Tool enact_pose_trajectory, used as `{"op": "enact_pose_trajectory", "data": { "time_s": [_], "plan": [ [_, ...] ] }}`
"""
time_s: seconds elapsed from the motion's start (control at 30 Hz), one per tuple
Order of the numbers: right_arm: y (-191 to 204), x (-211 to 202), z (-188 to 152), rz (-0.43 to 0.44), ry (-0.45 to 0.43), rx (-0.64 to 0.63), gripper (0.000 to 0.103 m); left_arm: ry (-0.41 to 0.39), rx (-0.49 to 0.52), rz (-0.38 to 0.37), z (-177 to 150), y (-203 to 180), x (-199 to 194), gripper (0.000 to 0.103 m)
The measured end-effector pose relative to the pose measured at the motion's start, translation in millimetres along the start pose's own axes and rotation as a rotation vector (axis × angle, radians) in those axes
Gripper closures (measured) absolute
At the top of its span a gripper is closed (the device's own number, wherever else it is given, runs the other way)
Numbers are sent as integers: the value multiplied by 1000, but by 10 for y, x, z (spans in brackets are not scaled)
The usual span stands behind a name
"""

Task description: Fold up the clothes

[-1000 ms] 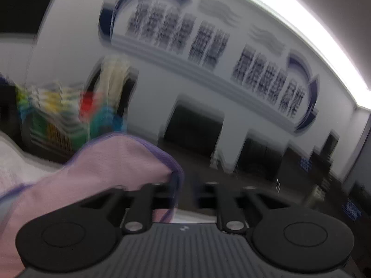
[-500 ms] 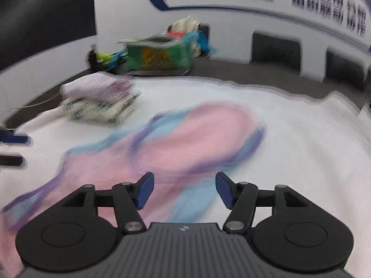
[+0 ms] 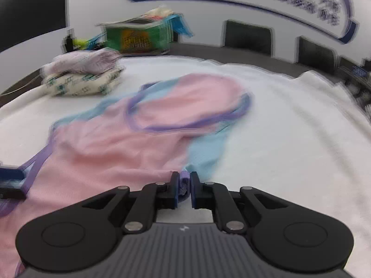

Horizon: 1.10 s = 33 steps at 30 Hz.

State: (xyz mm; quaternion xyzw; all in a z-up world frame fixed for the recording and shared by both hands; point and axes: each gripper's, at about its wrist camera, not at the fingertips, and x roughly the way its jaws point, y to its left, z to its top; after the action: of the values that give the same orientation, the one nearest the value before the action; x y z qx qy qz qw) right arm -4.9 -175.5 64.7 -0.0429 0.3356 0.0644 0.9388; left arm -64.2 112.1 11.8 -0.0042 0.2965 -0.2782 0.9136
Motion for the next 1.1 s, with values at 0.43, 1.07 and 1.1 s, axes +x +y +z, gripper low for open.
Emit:
{"op": "enact_pose_trajectory", "data": {
  "time_s": [0.43, 1.07, 1.1],
  "plan": [
    [-12, -140, 91, -275, -9, 67, 66, -10, 13, 9, -15, -16, -12, 40],
    [272, -734, -239, -77, -25, -109, 57, -28, 14, 0, -27, -5, -31, 33],
    [340, -783, -307, -16, -29, -154, 45, -28, 14, 0, -29, -3, -31, 33]
  ]
}}
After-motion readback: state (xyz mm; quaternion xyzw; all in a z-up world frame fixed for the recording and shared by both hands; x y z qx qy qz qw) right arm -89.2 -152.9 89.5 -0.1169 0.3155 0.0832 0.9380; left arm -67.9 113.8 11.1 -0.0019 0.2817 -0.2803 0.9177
